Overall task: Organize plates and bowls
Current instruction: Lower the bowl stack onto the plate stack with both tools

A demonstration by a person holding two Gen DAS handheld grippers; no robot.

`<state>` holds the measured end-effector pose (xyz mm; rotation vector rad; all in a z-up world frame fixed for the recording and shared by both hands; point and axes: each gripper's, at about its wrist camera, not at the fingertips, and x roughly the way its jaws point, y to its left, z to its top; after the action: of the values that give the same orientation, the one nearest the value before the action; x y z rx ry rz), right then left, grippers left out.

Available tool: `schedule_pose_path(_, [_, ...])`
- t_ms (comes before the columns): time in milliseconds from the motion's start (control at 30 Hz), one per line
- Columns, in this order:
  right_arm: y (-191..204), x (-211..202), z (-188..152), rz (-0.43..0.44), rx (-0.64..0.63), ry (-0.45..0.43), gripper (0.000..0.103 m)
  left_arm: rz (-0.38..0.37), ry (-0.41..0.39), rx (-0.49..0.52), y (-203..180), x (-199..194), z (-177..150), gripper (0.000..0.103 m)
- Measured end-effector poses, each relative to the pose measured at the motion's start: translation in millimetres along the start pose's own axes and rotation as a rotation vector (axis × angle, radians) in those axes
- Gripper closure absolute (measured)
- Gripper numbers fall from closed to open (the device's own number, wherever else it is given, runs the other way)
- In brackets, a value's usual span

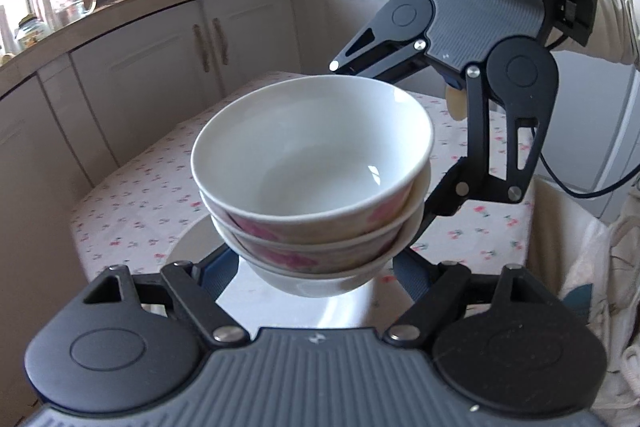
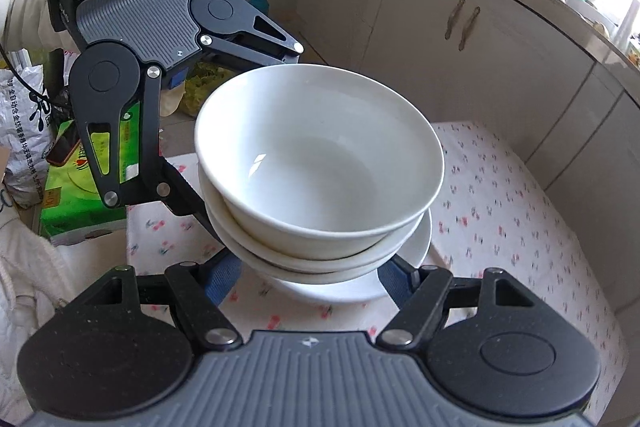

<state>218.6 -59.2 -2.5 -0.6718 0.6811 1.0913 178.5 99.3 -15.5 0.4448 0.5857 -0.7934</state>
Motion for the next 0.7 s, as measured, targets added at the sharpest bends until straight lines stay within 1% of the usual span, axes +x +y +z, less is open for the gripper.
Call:
schedule_pose_path(200, [-11,27,13,0.007,-0.016,0.001,0.024,0.028,0.024,-0.011,24,9,-11,0.019])
schedule_pose_path(433, [-21,57,12,0.022,-0.009,0.034,0.024,0.009,0.057,-0.048,41,29,-25,0.019])
schedule_pose_path(700, [-27,65,10,0.039,0.014,0.044,0.024,-0.003,0.061,-0.077,50,37,-30,0.019])
